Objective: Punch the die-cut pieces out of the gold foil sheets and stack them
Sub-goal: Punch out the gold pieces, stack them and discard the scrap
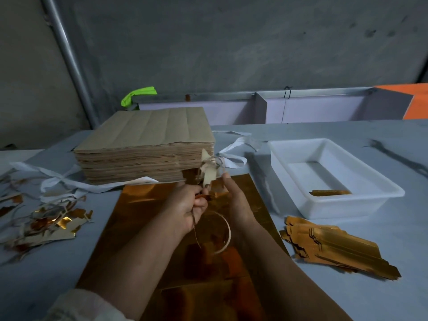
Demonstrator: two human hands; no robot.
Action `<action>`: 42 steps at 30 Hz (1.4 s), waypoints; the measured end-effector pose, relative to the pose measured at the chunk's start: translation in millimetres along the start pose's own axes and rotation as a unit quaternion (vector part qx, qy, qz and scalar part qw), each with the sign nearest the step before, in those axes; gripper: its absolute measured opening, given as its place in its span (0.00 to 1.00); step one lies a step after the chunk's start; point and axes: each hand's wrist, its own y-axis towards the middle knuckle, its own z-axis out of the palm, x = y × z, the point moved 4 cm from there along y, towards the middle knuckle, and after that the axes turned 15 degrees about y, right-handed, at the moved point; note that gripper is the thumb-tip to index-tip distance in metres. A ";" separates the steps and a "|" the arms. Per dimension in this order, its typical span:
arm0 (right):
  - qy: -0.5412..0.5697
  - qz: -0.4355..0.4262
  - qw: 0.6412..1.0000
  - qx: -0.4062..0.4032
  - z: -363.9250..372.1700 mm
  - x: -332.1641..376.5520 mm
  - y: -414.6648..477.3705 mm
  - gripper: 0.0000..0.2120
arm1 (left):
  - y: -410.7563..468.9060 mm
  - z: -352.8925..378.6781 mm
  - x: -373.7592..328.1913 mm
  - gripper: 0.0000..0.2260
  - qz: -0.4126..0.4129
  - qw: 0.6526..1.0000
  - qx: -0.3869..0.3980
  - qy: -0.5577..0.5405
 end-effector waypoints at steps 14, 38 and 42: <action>-0.006 -0.107 0.977 -0.185 -15.8 6.1 12.2 0.08 | -9.6 2.2 35.5 0.09 -0.153 0.983 0.097 0.039; -0.556 -0.090 0.807 0.178 36.3 -33.0 1.7 0.10 | 1.1 -46.5 29.2 0.06 -0.118 0.984 0.121 0.060; -0.509 -0.092 0.838 0.176 37.6 -42.7 7.1 0.30 | 5.9 -59.1 28.4 0.03 -0.124 0.983 0.134 0.032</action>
